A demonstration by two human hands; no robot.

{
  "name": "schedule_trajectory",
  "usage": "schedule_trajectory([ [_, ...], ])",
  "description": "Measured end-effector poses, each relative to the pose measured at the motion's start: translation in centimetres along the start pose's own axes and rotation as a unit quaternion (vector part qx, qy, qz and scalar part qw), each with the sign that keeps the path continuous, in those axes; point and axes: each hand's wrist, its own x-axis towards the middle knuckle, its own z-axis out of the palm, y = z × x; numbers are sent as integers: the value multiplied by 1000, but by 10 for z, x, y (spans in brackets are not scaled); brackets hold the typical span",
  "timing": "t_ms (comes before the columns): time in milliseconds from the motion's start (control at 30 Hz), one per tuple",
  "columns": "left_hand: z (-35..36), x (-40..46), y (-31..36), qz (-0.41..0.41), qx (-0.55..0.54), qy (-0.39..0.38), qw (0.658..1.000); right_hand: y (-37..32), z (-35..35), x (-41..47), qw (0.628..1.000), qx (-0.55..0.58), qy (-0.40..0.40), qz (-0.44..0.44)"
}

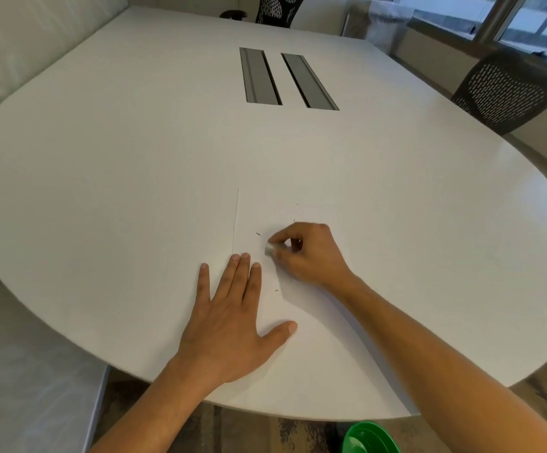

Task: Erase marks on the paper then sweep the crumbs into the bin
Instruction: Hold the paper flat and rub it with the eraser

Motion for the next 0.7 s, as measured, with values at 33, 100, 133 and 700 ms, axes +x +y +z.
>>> schedule_trajectory([
  [33,0,0,-1,0,0,-1,1000,3,0,11,1000,3,10,17],
  [100,0,0,-1,-4,0,-4,1000,11,-2,34,998,9,30,54],
  [133,-1,0,0,-5,1,-5,1000,15,-3,44,997,13,41,69],
  [700,2,2,0,-4,-2,3,1000,-5,4,-23,999,-31,-24,-30],
])
